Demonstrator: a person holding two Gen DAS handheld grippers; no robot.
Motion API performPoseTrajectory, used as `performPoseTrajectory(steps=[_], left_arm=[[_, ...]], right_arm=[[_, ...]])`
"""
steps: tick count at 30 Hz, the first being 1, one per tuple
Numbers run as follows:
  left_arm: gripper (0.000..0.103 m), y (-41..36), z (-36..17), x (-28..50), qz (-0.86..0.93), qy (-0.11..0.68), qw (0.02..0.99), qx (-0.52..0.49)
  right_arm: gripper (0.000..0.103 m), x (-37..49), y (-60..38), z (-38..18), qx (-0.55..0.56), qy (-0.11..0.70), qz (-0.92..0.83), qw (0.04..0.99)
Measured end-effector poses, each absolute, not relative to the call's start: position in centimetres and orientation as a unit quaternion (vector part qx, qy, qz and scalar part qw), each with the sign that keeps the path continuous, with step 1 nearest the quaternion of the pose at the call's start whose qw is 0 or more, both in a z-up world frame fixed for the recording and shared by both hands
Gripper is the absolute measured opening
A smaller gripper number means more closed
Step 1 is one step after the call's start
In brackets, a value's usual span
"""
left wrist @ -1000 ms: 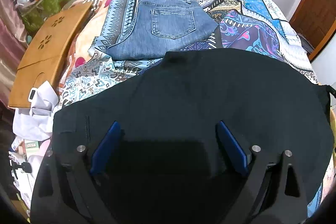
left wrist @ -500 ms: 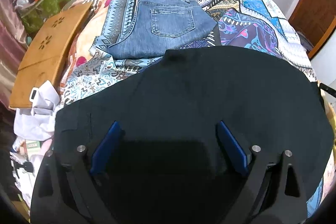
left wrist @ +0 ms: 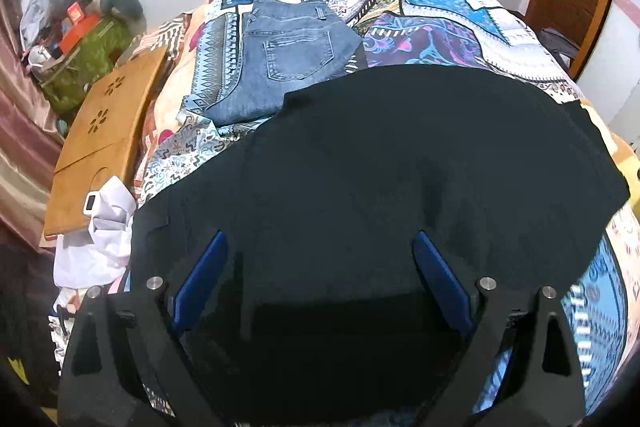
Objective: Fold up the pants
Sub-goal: 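Lift the trouser leg hem with the right tool toward the waistband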
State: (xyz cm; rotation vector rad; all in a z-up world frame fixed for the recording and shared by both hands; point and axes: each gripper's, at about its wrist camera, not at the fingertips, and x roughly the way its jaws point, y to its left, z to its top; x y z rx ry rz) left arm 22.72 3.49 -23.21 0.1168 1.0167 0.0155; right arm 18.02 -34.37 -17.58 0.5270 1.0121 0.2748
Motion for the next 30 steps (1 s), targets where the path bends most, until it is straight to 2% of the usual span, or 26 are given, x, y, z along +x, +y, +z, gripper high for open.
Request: performPoseTrajectory(steps=[8, 13, 16, 18, 19, 21, 22, 24, 26, 30], left_arm=[[0.095, 4.3, -23.5, 21.2, -0.009, 0.491, 0.871, 0.007], [0.097, 3.9, -23.6, 21.1, -0.005, 0.486, 0.874, 0.014], [0.099, 3.6, -23.6, 21.2, -0.005, 0.483, 0.875, 0.022], [0.099, 3.5, -23.7, 21.3, -0.007, 0.483, 0.875, 0.023], [0.099, 3.5, -23.7, 21.4, -0.008, 0.483, 0.875, 0.022], [0.099, 3.6, -23.8, 21.6, -0.009, 0.483, 0.875, 0.018], [0.099, 3.6, -23.8, 21.7, -0.010, 0.484, 0.875, 0.016], [0.099, 3.7, -23.8, 21.8, -0.010, 0.484, 0.875, 0.013], [0.099, 3.7, -23.7, 21.8, -0.010, 0.484, 0.875, 0.014], [0.099, 3.5, -23.4, 21.8, -0.005, 0.478, 0.878, 0.025]], right_arm=[[0.085, 17.7, -33.2, -21.8, 0.331, 0.502, 0.098, 0.793], [0.095, 18.7, -33.8, -23.7, 0.383, 0.484, 0.093, 0.781], [0.093, 20.0, -34.7, -24.4, 0.401, 0.482, 0.082, 0.774], [0.079, 20.6, -35.6, -24.5, 0.400, 0.479, 0.067, 0.779], [0.075, 20.6, -35.9, -24.5, 0.398, 0.478, 0.062, 0.780], [0.050, 21.1, -36.7, -24.5, 0.391, 0.475, 0.051, 0.786], [0.044, 21.2, -37.0, -24.5, 0.386, 0.476, 0.049, 0.789], [0.019, 21.5, -37.5, -24.1, 0.371, 0.472, 0.049, 0.798], [0.010, 21.4, -37.9, -23.4, 0.353, 0.462, 0.049, 0.812], [0.009, 21.4, -37.8, -20.5, 0.299, 0.431, 0.053, 0.850]])
